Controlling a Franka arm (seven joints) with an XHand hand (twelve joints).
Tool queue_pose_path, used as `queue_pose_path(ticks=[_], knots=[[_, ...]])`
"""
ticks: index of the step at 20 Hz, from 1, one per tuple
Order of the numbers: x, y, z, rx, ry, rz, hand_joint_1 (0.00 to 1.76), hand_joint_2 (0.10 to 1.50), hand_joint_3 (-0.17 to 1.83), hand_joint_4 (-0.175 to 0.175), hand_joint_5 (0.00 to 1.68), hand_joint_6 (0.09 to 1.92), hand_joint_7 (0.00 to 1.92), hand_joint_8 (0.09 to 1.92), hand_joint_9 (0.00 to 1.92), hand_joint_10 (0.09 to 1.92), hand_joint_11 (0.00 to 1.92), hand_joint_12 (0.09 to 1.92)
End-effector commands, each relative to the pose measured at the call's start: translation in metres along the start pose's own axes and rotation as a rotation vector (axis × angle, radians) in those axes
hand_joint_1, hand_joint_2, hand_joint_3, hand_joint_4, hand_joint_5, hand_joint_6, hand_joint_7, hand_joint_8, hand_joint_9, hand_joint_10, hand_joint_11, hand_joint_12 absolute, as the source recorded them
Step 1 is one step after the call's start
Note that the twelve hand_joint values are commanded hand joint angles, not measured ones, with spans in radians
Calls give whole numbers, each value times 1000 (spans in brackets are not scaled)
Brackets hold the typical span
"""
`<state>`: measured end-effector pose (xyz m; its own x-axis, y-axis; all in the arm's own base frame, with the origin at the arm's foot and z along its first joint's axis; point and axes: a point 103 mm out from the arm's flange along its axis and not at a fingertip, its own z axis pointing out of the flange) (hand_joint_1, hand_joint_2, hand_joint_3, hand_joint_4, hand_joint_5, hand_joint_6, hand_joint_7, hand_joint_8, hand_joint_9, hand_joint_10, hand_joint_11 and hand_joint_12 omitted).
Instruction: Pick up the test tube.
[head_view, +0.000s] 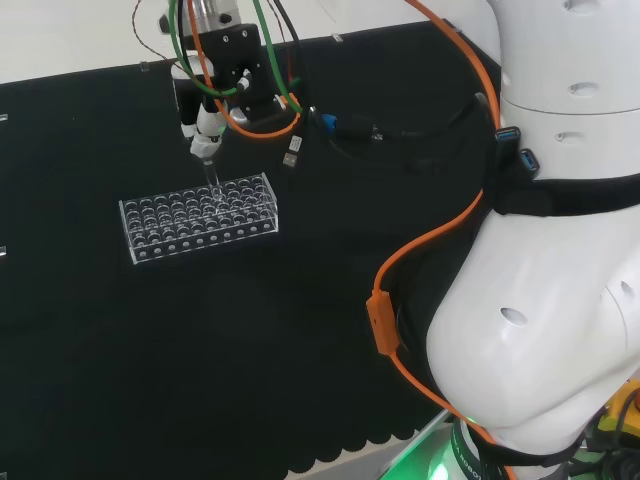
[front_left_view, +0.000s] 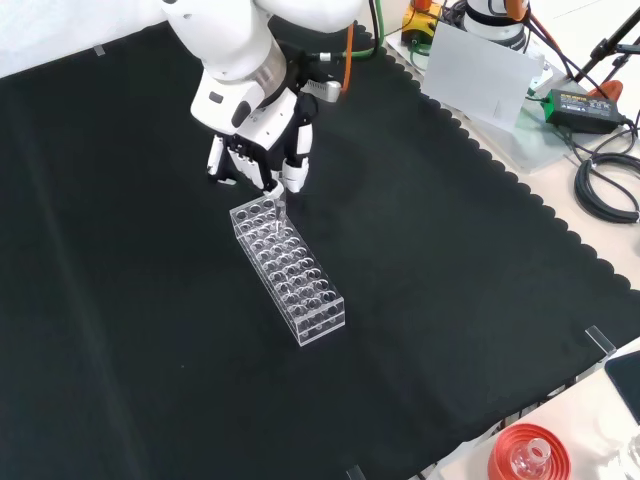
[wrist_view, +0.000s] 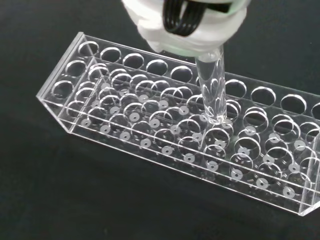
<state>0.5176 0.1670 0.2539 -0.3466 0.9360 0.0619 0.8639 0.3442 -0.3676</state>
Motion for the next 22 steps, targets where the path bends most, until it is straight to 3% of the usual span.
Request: queue_pose_path(ticks=[1,16,22], knots=[[4,-2,-5,1,2,-15,1424,800,298,-175,1329,412,1484,433,1322,237,453,1382],[2,-49,-84,-103,24,-12,1426,777,337,-175,1342,396,1500,409,1336,217,449,1388],[3,-67,-98,-117,22,-11,1426,775,340,-175,1343,394,1501,407,1338,215,449,1388]])
